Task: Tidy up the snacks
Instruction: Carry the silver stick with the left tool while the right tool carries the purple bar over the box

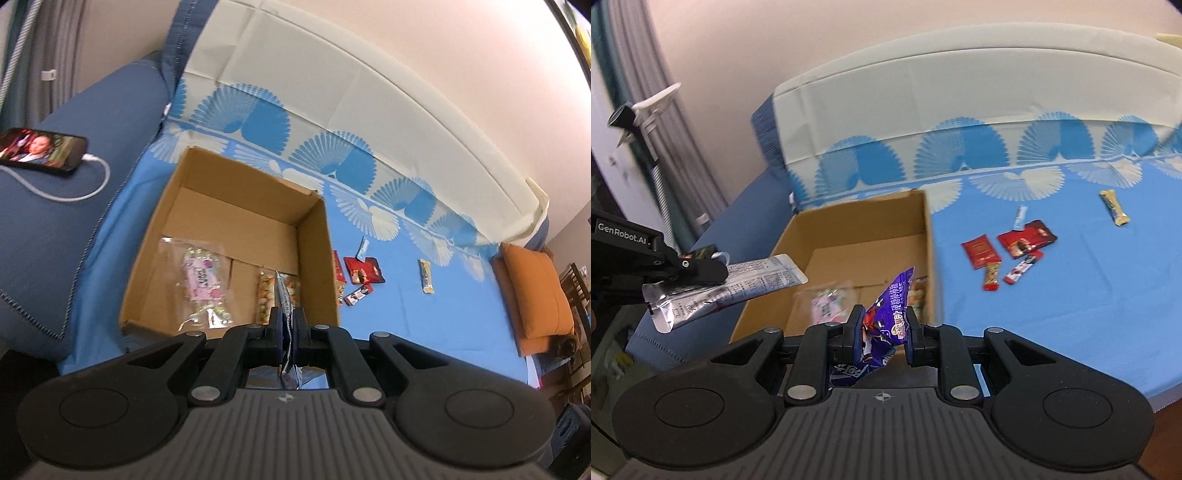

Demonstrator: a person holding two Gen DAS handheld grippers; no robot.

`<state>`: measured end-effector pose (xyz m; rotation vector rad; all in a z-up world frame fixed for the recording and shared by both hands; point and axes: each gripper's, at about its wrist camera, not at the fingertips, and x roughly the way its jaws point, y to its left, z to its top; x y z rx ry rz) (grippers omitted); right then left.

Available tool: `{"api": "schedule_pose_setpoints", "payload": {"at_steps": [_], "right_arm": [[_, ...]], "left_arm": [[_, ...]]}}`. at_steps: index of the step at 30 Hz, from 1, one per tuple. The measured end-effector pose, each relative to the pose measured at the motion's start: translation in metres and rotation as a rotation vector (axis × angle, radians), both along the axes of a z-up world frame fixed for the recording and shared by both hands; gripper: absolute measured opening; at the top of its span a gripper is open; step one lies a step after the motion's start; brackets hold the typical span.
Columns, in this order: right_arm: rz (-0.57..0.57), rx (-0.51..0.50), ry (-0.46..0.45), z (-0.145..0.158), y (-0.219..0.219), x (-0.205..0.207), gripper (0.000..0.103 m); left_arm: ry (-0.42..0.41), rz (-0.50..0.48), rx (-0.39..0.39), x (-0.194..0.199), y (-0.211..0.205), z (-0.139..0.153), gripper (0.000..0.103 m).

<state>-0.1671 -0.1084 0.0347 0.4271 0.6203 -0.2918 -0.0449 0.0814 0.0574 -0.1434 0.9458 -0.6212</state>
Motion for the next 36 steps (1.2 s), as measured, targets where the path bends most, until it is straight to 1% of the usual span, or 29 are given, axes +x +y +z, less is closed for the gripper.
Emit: {"api": "schedule_pose_setpoints", "payload": {"at_steps": [5, 12, 36], "right_arm": [[0.012, -0.025, 0.004, 0.007, 0.016, 0.0, 0.023], [0.028, -0.048, 0.014, 0.009, 0.023, 0.004, 0.023], [0.023, -0.046, 0.054, 0.004, 0.021, 0.017, 0.023]], "left_arm": [[0.003, 0.017, -0.023, -0.003, 0.019, -0.001, 0.005], [0.001, 0.024, -0.043, -0.001, 0.03, 0.001, 0.005], [0.021, 0.049, -0.046, 0.015, 0.033, -0.008, 0.005]]}}
